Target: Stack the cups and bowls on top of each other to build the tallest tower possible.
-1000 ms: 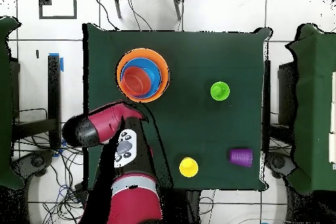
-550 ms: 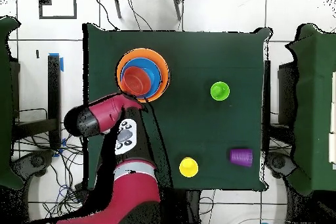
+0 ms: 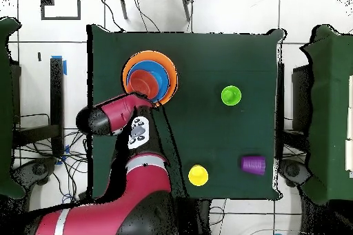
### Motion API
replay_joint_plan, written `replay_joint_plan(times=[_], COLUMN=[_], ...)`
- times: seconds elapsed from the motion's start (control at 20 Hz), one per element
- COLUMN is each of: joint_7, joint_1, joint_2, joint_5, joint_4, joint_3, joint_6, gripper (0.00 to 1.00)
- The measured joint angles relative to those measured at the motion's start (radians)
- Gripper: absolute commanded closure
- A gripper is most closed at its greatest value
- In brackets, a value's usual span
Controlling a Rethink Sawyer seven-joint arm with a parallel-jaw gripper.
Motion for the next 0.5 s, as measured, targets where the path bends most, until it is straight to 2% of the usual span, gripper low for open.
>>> replay_joint_plan(times=[0.5], joint_7=[0.0], joint_1=[-0.006], joint_2=[-0.002], joint_5=[0.0], joint_4=[-0.002], joint_3=[0.0], joint_6=[0.001], gripper=[1.0])
